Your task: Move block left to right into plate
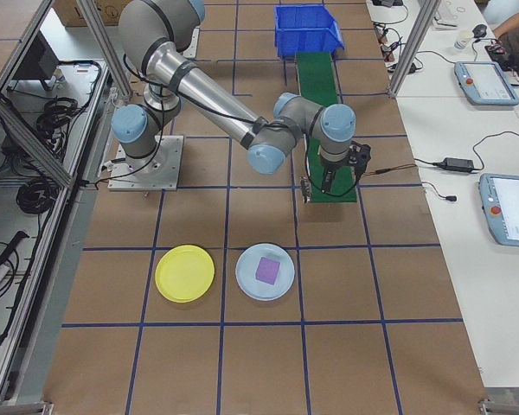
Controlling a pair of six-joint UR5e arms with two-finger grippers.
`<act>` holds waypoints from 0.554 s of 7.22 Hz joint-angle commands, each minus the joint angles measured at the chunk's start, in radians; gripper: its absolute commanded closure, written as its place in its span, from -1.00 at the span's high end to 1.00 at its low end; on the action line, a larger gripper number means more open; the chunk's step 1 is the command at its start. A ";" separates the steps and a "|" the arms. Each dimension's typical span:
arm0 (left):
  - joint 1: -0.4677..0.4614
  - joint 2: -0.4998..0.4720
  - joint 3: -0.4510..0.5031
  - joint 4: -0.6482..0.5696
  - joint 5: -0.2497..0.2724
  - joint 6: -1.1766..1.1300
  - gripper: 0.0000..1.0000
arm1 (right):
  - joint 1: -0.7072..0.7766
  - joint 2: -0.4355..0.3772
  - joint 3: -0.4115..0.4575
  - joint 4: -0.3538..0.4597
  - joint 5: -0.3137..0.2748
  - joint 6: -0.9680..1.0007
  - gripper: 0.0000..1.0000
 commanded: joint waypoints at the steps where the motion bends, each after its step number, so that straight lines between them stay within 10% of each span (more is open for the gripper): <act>1: 0.000 0.000 0.000 0.000 0.000 0.000 1.00 | 0.114 0.030 -0.007 -0.057 0.033 0.204 0.99; 4: 0.000 0.000 0.000 -0.002 0.000 0.000 1.00 | 0.137 0.070 0.002 -0.102 0.034 0.228 0.98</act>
